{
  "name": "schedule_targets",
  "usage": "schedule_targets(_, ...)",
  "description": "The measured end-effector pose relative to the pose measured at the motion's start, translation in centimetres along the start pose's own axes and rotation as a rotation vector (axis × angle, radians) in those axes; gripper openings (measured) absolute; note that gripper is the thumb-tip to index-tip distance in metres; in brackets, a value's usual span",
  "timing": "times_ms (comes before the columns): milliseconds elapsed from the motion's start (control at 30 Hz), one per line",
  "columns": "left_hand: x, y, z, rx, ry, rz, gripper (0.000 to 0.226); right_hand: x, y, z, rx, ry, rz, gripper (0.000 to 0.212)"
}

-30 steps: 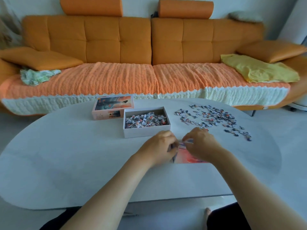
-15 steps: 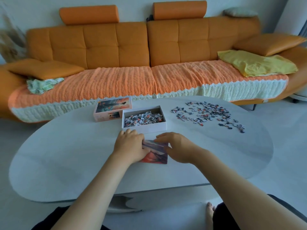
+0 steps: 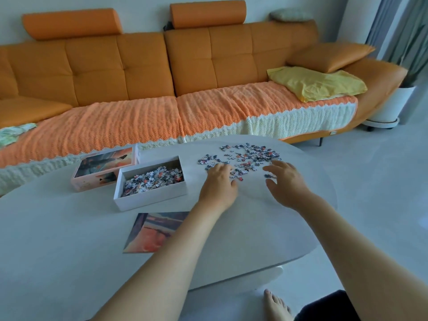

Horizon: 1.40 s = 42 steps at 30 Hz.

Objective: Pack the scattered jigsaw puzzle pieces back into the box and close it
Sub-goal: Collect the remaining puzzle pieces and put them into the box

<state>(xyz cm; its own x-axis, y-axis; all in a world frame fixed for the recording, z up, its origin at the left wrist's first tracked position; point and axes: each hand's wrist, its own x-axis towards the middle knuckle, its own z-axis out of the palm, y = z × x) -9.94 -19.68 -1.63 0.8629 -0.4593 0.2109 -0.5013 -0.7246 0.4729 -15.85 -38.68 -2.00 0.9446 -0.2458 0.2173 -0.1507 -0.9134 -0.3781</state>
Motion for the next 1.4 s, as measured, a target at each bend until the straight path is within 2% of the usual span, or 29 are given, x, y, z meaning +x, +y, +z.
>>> schedule_targets(133, 3.9, -1.9, 1.0, 0.246, -0.081, -0.203, 0.073, 1.6, 3.0, 0.5, -0.115, -0.173, 0.171, 0.066)
schedule_targets(267, 6.8, -4.4, 1.8, 0.233, -0.242, -0.297, 0.087, 3.2, 3.6, 1.5, -0.144, -0.270, 0.127, 0.069)
schedule_targets(367, 7.8, -4.8, 2.4, 0.248, -0.208, -0.212, 0.079, 4.5, 2.6, 2.7, -0.087, -0.292, -0.023, 0.063)
schedule_targets(467, 8.0, -4.2, 2.9, 0.094, -0.036, -0.071, 0.047, 5.1, 1.1, 3.1, -0.021, -0.313, -0.154, 0.055)
schedule_targets(533, 8.0, -3.7, 3.2, 0.029, 0.030, 0.014, 0.029, 5.4, 0.5, 3.0, 0.139, -0.246, -0.161, 0.045)
schedule_targets(633, 8.7, -3.6, 3.2, -0.005, 0.136, 0.017, 0.025, 6.2, 0.7, 2.4, 0.293, -0.063, -0.076, 0.034)
schedule_targets(700, 9.7, -4.1, 3.0, 0.051, 0.130, -0.070, 0.038, 7.2, 1.7, 2.3, 0.200, 0.057, -0.064, 0.033)
schedule_targets(733, 10.2, -4.4, 2.8, 0.120, 0.073, -0.126, 0.049, 7.7, 2.3, 2.3, 0.126, 0.070, -0.049, 0.035)
schedule_targets(800, 11.0, -5.0, 2.8, 0.241, -0.100, -0.213, 0.072, 8.2, 3.5, 2.3, 0.006, -0.032, 0.032, 0.047)
schedule_targets(867, 11.5, -5.2, 3.1, 0.273, -0.217, -0.235, 0.079, 8.7, 4.3, 2.6, -0.039, -0.148, 0.082, 0.058)
schedule_targets(1033, 11.0, -4.9, 3.1, 0.088, -0.131, -0.133, 0.069, 9.4, 3.9, 3.4, -0.045, -0.169, -0.028, 0.058)
schedule_targets(1233, 9.6, -3.8, 3.7, 0.053, -0.272, 0.091, 0.073, 8.5, 2.8, 4.0, -0.120, -0.265, -0.224, 0.054)
schedule_targets(1400, 7.3, -3.3, 3.3, -0.073, -0.229, 0.172, 0.069, 6.3, -0.4, 4.4, 0.081, -0.269, -0.279, 0.054)
